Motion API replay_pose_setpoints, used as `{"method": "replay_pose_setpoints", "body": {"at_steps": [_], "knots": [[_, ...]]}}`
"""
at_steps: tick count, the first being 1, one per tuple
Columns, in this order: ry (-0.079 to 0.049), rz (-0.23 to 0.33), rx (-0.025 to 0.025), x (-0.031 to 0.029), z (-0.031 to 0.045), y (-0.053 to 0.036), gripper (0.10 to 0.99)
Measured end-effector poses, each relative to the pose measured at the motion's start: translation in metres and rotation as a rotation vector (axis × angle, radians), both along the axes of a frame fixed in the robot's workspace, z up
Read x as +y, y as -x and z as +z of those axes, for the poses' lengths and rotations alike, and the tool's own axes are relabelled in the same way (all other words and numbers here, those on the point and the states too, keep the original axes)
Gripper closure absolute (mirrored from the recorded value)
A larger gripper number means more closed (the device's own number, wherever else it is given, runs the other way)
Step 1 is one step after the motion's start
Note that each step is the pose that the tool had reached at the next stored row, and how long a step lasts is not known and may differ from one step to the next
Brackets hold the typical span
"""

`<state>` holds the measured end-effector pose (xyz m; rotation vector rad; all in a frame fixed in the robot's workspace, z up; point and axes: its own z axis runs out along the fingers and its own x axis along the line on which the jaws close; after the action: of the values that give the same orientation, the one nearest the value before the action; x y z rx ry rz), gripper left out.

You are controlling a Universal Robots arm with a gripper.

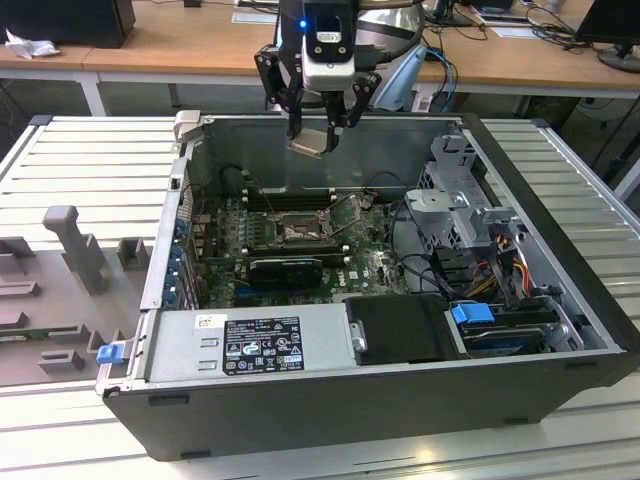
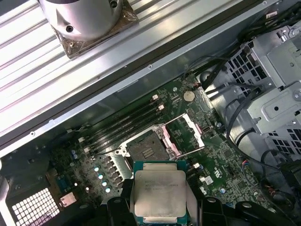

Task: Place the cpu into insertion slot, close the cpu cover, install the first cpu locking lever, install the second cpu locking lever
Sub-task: 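Place the cpu into insertion slot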

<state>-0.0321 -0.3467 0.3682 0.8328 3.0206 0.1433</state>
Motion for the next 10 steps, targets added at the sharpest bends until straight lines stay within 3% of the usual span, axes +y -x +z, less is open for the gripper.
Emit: {"method": "replay_pose_setpoints", "body": {"at_steps": [10], "knots": [[0.0,-0.03,0.0,0.0,-0.0046,0.0,0.557]]}}
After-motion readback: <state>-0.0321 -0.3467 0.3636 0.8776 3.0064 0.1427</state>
